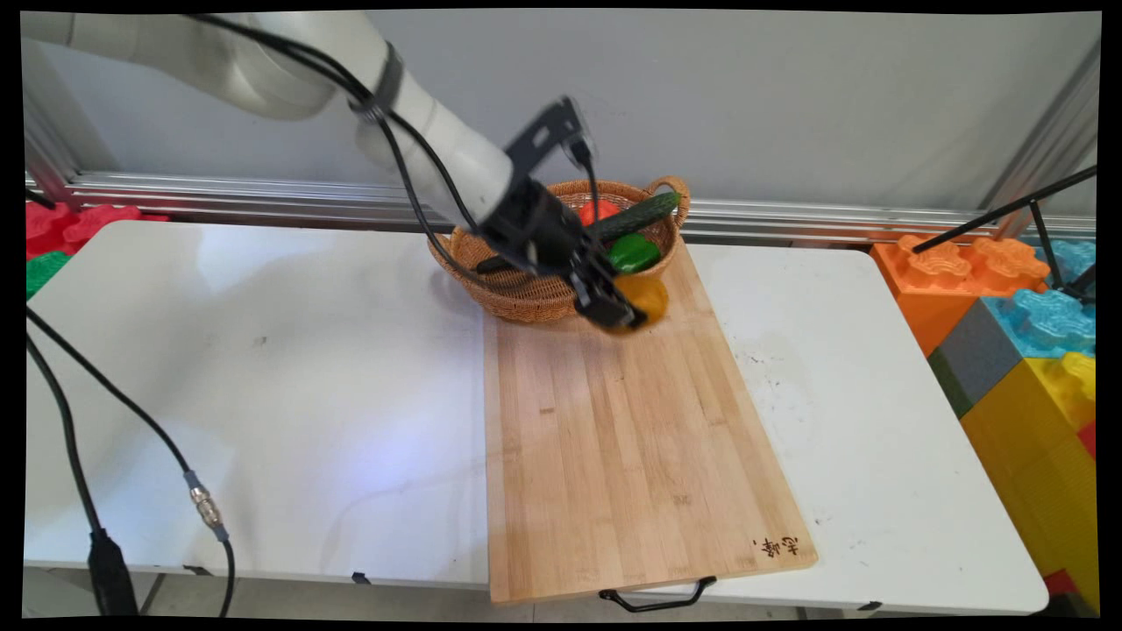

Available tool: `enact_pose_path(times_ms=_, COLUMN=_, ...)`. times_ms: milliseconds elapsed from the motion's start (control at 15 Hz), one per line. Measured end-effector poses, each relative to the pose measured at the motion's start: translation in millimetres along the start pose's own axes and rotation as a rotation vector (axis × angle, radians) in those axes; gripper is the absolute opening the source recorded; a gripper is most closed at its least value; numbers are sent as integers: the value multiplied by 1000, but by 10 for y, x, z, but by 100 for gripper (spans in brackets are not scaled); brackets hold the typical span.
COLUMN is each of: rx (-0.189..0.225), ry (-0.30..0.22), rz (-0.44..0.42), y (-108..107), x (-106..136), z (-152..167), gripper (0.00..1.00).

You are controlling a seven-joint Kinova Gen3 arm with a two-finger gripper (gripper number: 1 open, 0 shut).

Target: Place the picked object on the cutting board

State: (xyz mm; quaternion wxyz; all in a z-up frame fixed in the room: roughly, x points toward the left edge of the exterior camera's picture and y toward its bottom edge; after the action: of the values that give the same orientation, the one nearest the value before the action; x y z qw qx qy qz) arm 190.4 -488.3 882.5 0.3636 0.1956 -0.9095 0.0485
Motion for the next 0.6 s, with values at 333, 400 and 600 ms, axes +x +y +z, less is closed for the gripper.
enact_pose_path(times_ms=333, rx=-33, ry=-46, rz=-4, y=370, x=-72, z=424, gripper=0)
enact_pose_path(times_ms=400, rx=-36, ry=-50, rz=-3, y=402, x=-87, z=481, gripper=0)
enact_pose_path(times_ms=600, rx=-41, ry=-65, rz=0, y=513, x=-168, z=741, gripper=0)
